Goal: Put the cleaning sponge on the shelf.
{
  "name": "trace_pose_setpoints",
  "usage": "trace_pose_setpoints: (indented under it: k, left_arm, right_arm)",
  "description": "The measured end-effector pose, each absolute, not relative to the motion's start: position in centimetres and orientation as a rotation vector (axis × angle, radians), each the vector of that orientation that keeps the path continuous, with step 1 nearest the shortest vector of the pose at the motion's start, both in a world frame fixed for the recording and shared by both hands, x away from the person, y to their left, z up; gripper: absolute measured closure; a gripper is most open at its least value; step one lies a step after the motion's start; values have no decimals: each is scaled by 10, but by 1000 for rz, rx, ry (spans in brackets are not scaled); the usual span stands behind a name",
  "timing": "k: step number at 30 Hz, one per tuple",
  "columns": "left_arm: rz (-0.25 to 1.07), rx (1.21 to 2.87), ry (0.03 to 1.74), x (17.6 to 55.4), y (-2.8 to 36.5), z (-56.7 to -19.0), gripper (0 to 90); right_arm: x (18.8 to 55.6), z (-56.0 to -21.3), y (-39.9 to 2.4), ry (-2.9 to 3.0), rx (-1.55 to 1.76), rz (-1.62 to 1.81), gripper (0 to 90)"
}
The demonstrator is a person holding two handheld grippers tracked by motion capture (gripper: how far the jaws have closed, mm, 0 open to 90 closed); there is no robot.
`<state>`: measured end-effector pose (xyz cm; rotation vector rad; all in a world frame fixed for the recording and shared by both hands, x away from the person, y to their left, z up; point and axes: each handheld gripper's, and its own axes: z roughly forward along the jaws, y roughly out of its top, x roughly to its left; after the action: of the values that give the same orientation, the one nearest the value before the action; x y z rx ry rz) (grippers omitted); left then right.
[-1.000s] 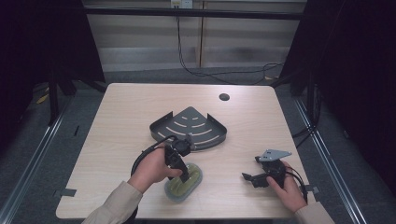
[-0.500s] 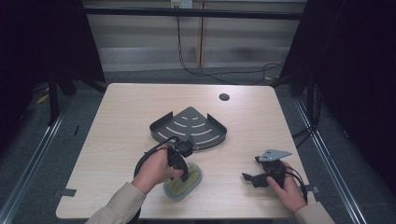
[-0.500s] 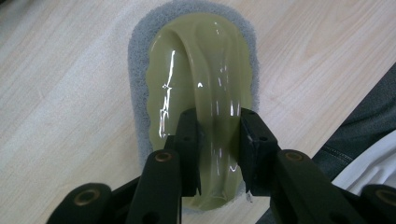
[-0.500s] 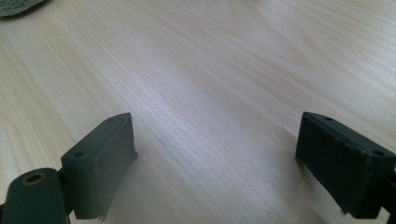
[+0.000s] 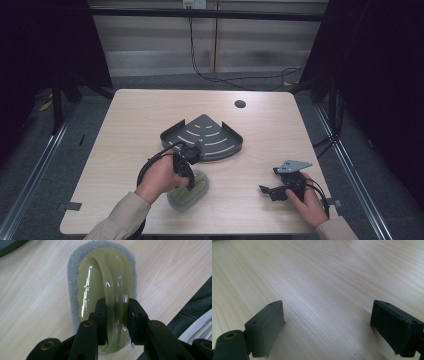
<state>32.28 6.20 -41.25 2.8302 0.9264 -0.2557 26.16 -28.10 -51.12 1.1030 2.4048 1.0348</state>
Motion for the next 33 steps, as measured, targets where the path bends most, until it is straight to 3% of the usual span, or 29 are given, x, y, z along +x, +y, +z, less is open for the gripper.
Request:
trace_pose_setpoints:
  k: [33]
  left_arm:
    - [-228, 2807, 992, 348, 95, -372, 720]
  right_arm:
    - [262, -511, -281, 2403, 1102, 1037, 111]
